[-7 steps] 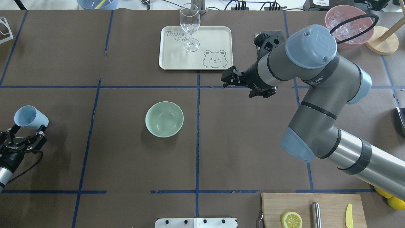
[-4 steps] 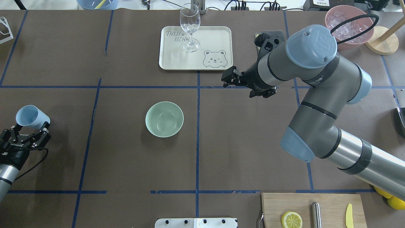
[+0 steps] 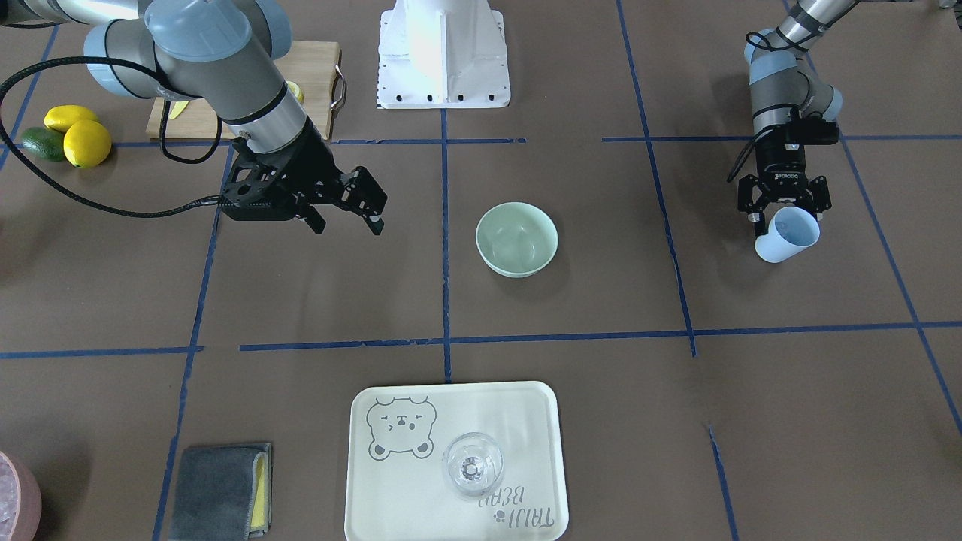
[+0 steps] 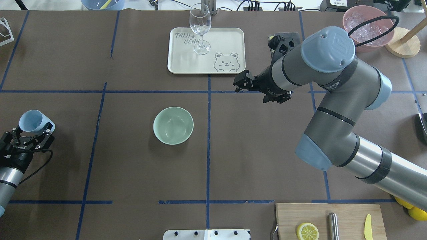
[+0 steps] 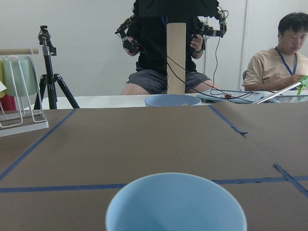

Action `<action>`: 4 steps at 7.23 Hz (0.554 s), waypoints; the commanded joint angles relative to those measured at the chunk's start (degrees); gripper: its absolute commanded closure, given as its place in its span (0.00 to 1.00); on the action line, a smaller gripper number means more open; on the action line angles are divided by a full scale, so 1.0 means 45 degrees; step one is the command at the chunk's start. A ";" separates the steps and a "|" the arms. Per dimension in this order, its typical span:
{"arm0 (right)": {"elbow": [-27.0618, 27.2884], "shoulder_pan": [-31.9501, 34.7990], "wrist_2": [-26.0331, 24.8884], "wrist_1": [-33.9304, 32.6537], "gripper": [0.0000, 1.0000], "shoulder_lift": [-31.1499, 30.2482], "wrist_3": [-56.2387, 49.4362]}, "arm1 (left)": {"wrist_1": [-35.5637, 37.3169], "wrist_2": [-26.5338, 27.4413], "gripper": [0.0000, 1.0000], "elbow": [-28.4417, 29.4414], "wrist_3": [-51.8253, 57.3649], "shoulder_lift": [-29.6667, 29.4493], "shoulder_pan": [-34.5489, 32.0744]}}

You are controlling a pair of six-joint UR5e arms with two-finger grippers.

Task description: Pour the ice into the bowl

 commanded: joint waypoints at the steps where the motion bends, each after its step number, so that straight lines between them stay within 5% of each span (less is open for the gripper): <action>1: 0.0000 -0.0015 0.0015 0.0000 0.00 0.0006 0.0220 | 0.0208 -0.0020 0.00 0.0440 -0.0028 -0.0597 -0.0282; 4: 0.0000 -0.0015 0.0015 0.0000 0.00 0.0006 0.0220 | 0.0346 -0.0079 0.00 0.0655 -0.0048 -0.0618 -0.0576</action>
